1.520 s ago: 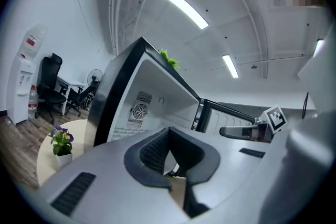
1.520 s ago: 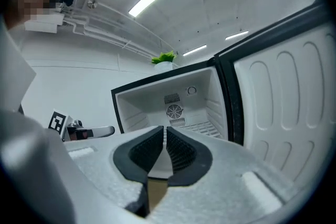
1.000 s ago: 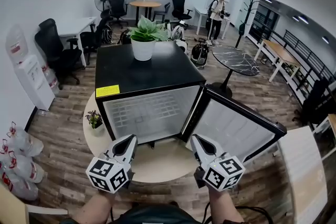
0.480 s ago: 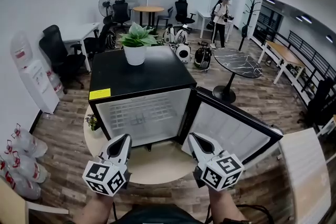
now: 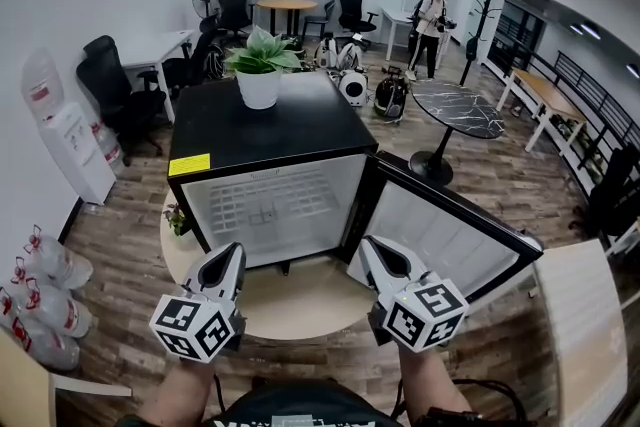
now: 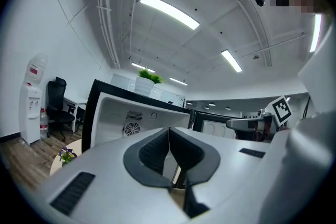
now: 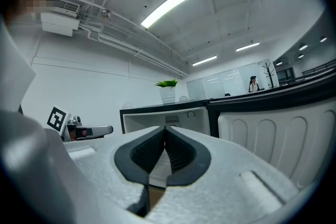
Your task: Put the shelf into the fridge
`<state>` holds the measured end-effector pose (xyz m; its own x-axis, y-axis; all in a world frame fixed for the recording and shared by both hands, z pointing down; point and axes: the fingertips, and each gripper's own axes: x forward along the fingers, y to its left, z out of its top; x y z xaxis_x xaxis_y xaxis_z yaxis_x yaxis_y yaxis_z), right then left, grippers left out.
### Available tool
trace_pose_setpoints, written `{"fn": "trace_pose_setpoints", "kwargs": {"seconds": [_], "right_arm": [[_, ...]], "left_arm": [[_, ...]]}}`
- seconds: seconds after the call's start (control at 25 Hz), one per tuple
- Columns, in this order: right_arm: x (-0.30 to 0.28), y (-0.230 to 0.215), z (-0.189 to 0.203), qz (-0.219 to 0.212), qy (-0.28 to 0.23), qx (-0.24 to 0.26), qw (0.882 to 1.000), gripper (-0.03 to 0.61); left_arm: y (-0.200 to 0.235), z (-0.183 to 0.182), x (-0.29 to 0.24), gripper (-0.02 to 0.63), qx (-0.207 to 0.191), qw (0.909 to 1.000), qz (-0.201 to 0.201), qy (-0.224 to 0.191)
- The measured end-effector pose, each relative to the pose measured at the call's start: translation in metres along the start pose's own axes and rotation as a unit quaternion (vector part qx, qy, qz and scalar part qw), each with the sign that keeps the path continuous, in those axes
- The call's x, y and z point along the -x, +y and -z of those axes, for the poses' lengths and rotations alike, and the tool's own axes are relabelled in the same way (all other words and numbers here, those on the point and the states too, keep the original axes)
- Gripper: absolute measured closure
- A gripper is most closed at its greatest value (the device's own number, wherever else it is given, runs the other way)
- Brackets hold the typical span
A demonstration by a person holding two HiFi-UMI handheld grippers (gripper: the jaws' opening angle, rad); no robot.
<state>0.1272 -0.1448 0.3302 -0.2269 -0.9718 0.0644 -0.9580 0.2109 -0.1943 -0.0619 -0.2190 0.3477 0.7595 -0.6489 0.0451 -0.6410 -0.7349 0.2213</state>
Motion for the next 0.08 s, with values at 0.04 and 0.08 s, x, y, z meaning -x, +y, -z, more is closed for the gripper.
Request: {"fn": "trace_pose_setpoints", "kwargs": {"seconds": [0.04, 0.08], "right_arm": [[-0.0004, 0.0001, -0.0008, 0.001, -0.001, -0.001, 1.000, 0.572], [-0.0008, 0.0002, -0.0016, 0.002, -0.002, -0.002, 1.000, 0.572]], "left_arm": [[0.0010, -0.0011, -0.0003, 0.611, 0.003, 1.0000, 0.000, -0.001], [0.0019, -0.0022, -0.0005, 0.611, 0.006, 1.0000, 0.000, -0.002]]}}
